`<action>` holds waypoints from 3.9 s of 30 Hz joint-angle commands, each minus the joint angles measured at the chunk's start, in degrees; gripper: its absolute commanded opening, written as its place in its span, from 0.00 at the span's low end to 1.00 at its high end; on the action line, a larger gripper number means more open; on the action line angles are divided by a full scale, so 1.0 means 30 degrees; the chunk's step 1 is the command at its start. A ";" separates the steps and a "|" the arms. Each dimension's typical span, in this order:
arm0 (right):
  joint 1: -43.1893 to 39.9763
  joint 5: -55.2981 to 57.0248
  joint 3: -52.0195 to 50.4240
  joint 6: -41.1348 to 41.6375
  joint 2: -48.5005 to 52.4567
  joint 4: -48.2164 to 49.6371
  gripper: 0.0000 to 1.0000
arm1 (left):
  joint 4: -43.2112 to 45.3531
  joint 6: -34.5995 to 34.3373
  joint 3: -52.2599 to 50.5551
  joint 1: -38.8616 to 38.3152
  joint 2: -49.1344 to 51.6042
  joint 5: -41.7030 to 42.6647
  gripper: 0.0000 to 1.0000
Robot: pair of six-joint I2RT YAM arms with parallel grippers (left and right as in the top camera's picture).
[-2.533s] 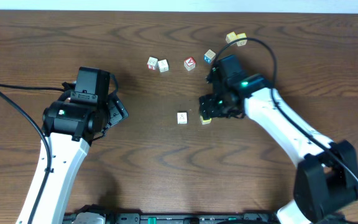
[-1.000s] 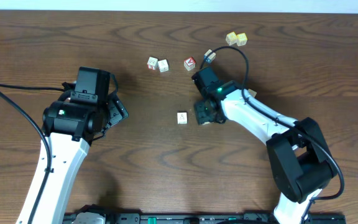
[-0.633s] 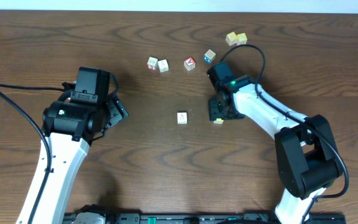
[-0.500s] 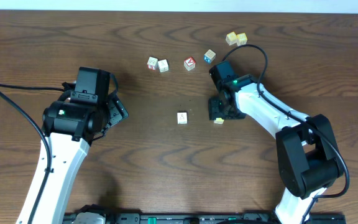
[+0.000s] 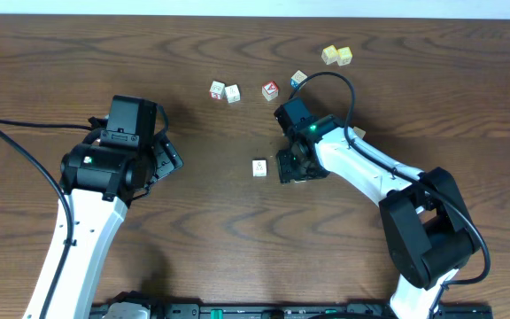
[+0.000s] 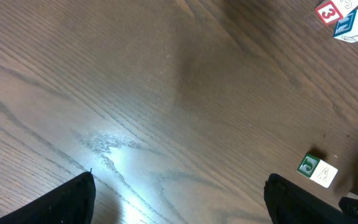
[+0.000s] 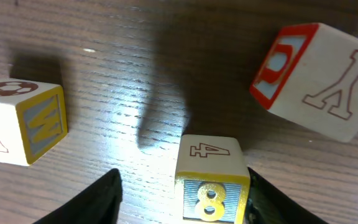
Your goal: Lift 4 blocks
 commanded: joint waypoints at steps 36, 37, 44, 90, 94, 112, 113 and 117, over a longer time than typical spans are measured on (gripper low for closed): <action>0.0007 0.0270 -0.0780 0.3133 0.0270 0.1421 0.29 | -0.0073 -0.0233 0.0226 0.0073 0.0058 -0.0240 0.87; 0.0007 0.0270 -0.0780 0.2973 0.0270 0.1443 0.28 | -0.0073 -0.0240 0.0226 0.0073 0.0058 -0.0240 0.87; -0.0015 0.0335 -0.0772 0.2594 0.0262 0.1413 0.35 | -0.0073 -0.0233 0.0226 0.0073 0.0058 -0.0240 0.87; -0.2667 0.1727 0.2521 0.1829 0.2652 0.0160 0.44 | -0.0073 -0.0240 0.0226 0.0073 0.0058 -0.0240 0.87; -0.2943 0.1770 0.2521 0.1523 0.2652 0.0000 0.37 | -0.0073 -0.0240 0.0226 0.0073 0.0058 -0.0240 0.87; -0.5005 -0.1523 0.2681 -0.3111 0.2623 -0.4728 0.32 | -0.0073 -0.0240 0.0226 0.0073 0.0058 -0.0240 0.87; -0.4969 -0.1770 0.2681 -0.3104 0.2623 -0.4765 0.33 | -0.0073 -0.0233 0.0226 0.0073 0.0058 -0.0240 0.87; -0.4852 -0.2965 0.2681 -0.3016 0.2623 -0.4495 0.32 | -0.0073 -0.0240 0.0226 0.0073 0.0058 -0.0240 0.87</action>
